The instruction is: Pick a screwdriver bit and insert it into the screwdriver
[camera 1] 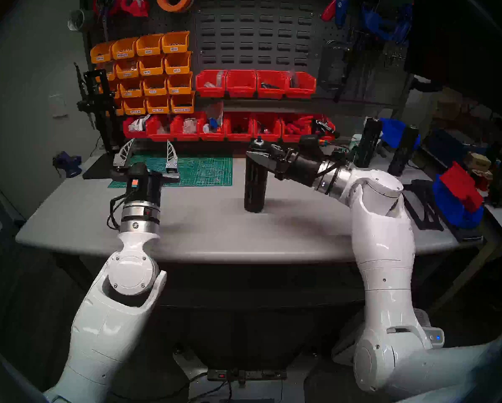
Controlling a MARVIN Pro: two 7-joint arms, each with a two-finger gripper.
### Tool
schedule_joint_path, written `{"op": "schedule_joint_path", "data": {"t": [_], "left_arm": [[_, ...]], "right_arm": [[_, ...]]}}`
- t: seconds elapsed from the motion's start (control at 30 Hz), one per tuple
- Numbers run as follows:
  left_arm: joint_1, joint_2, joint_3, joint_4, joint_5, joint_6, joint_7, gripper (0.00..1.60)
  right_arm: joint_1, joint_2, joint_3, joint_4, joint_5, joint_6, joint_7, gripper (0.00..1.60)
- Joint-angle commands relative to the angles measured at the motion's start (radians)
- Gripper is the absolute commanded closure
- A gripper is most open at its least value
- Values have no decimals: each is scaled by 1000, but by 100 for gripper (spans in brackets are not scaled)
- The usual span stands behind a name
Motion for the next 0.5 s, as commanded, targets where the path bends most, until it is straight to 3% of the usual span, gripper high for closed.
{"op": "schedule_joint_path", "data": {"t": [0.0, 0.47], "left_arm": [[-24, -2, -4, -34, 6, -18, 4, 0], [-20, -2, -1, -39, 7, -19, 3, 0]], "right_arm": [[26, -27, 5, -46, 20, -29, -4, 160], [12, -38, 12, -64, 27, -1, 15, 160]]}}
